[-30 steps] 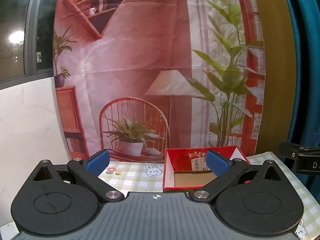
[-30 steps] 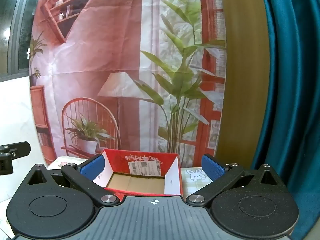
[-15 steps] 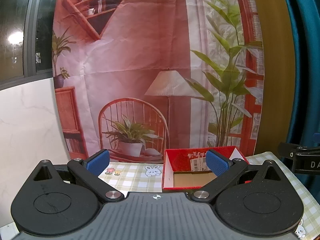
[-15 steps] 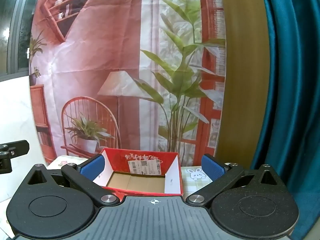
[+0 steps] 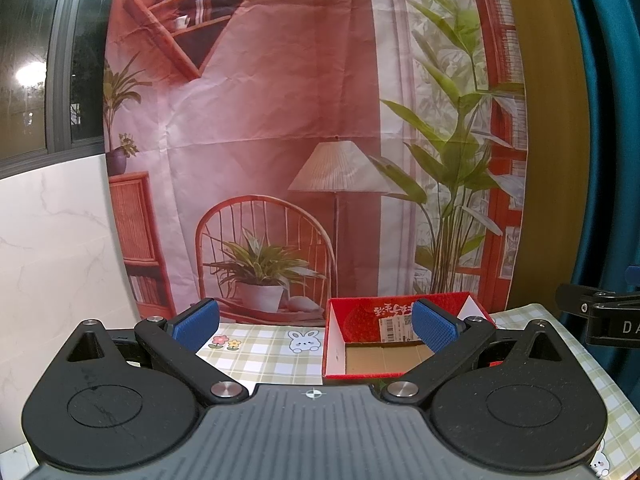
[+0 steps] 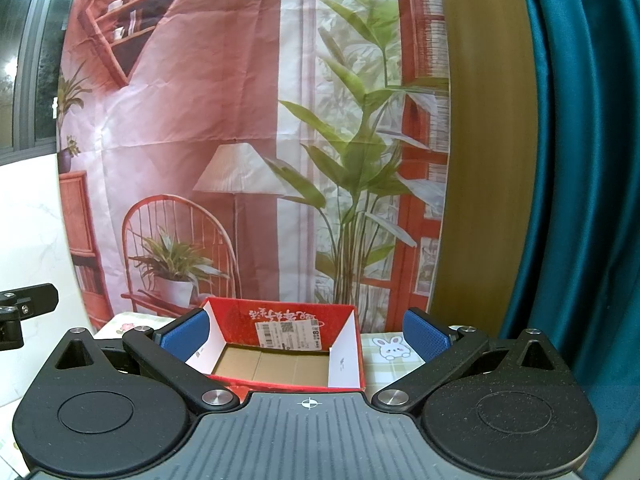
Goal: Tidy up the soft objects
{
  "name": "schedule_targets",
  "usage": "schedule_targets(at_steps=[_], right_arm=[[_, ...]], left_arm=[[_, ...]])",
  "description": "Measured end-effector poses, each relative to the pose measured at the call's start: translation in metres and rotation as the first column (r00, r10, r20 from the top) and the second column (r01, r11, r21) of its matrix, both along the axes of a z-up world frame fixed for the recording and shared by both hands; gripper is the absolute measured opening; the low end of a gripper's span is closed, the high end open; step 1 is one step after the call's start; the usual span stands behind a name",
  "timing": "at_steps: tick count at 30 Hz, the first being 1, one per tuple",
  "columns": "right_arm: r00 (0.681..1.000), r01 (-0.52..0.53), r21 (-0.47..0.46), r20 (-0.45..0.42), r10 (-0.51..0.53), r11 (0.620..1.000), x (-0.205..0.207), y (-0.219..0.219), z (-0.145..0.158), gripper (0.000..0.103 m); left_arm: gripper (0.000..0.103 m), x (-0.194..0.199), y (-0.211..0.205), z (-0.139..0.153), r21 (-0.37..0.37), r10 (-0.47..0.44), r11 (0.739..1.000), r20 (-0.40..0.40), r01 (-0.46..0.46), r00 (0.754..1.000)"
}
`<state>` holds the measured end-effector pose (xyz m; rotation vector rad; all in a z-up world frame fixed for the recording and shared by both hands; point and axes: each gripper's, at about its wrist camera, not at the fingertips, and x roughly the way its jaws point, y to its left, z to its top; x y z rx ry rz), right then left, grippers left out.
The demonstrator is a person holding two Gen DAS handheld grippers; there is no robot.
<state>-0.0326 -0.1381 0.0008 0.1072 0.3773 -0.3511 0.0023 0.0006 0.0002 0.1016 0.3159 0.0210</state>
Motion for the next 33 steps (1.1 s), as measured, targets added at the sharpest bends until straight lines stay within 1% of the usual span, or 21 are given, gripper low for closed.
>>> schedule_targets(at_steps=[33], right_arm=[[1.000,0.001,0.004,-0.001,-0.001,1.000,-0.0009,-0.0008,-0.0005,0.103]], left_arm=[[0.103,-0.0003,-0.0019,-0.0003,-0.001,0.000,1.000,-0.005,0.000,1.000]])
